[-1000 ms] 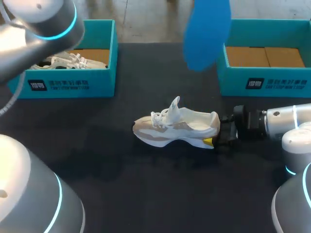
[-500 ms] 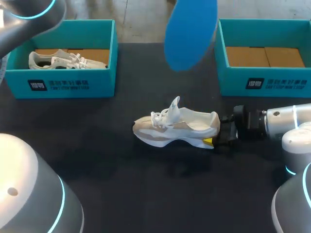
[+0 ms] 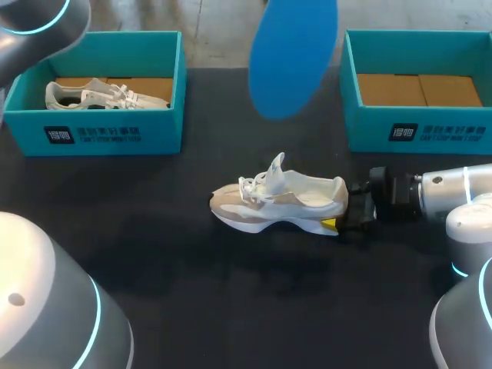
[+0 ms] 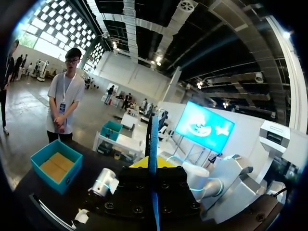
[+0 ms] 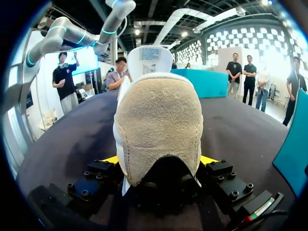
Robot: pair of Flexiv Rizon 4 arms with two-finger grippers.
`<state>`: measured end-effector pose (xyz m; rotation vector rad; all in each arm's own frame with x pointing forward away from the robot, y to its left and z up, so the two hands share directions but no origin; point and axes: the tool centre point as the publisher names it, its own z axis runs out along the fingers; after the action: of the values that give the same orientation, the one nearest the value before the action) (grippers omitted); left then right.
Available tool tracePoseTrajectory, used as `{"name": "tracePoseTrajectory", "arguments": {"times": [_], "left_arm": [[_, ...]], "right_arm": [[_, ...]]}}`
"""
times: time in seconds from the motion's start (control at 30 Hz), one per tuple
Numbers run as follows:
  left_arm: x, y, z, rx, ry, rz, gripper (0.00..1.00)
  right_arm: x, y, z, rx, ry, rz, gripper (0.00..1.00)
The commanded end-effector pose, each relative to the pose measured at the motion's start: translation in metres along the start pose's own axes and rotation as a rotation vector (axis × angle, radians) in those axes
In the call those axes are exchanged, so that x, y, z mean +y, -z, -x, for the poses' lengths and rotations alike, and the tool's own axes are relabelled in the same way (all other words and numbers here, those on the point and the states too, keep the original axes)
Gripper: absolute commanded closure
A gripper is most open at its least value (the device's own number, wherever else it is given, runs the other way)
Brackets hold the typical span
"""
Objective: Take the shoe out of the shoebox, open the shoe tongue, remove and reinsert the insole, then place the shoe into the shoebox
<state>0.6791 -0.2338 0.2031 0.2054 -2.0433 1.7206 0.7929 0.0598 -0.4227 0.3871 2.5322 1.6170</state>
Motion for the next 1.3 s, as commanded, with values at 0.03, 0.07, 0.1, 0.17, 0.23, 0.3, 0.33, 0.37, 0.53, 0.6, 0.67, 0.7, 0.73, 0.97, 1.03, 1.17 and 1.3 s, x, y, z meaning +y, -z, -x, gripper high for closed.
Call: {"name": "tracePoseTrajectory", "arguments": {"times": [0.03,0.07,0.1,0.17,0.23,0.3,0.33,0.37,0.53,0.6,0.67,0.7,0.73,0.97,1.03,1.17,1.3], "left_arm": [[-0.004,0.002,0.000,-0.006,0.005,0.002,1.00],[-0.004,0.003,0.001,-0.009,0.008,-0.007,1.00],[-0.004,0.004,0.002,-0.012,0.008,-0.016,1.00],[-0.004,0.004,0.002,-0.012,0.008,-0.016,1.00],[-0.004,0.004,0.002,-0.012,0.008,-0.016,1.00],[-0.004,0.004,0.002,-0.012,0.008,-0.016,1.00],[-0.004,0.004,0.002,-0.012,0.008,-0.016,1.00],[-0.004,0.004,0.002,-0.012,0.008,-0.016,1.00],[-0.004,0.004,0.002,-0.012,0.008,-0.016,1.00],[-0.004,0.004,0.002,-0.012,0.008,-0.016,1.00],[-0.004,0.004,0.002,-0.012,0.008,-0.016,1.00],[-0.004,0.004,0.002,-0.012,0.008,-0.016,1.00],[-0.004,0.004,0.002,-0.012,0.008,-0.016,1.00],[-0.004,0.004,0.002,-0.012,0.008,-0.016,1.00],[-0.004,0.004,0.002,-0.012,0.008,-0.016,1.00],[-0.004,0.004,0.002,-0.012,0.008,-0.016,1.00],[-0.004,0.004,0.002,-0.012,0.008,-0.016,1.00]], "right_arm": [[0.001,0.000,-0.001,-0.001,-0.001,-0.005,1.00],[0.001,0.000,-0.001,-0.001,-0.001,-0.005,1.00],[0.001,0.000,-0.001,-0.001,-0.001,-0.005,1.00],[0.001,0.000,-0.001,-0.001,-0.001,-0.005,1.00],[0.001,0.000,-0.001,-0.001,-0.001,-0.005,1.00],[0.001,0.000,-0.001,-0.001,-0.001,-0.005,1.00],[0.001,0.000,-0.001,-0.001,-0.001,-0.005,1.00],[0.001,0.000,-0.001,-0.001,-0.001,-0.005,1.00],[0.000,0.001,0.000,-0.011,-0.003,-0.008,1.00],[0.000,0.004,0.001,-0.033,-0.022,-0.033,1.00],[0.001,0.008,0.000,-0.032,-0.020,-0.029,0.85],[0.001,0.009,-0.001,-0.038,-0.026,-0.041,0.09],[0.002,0.011,-0.001,-0.034,-0.018,-0.044,0.00],[0.008,0.023,-0.005,-0.042,-0.004,-0.087,0.00],[0.008,0.028,-0.007,-0.033,0.001,-0.115,0.00],[0.007,0.036,-0.008,-0.029,0.007,-0.144,0.00],[-0.002,0.046,-0.007,-0.030,-0.001,-0.195,0.00]]}}
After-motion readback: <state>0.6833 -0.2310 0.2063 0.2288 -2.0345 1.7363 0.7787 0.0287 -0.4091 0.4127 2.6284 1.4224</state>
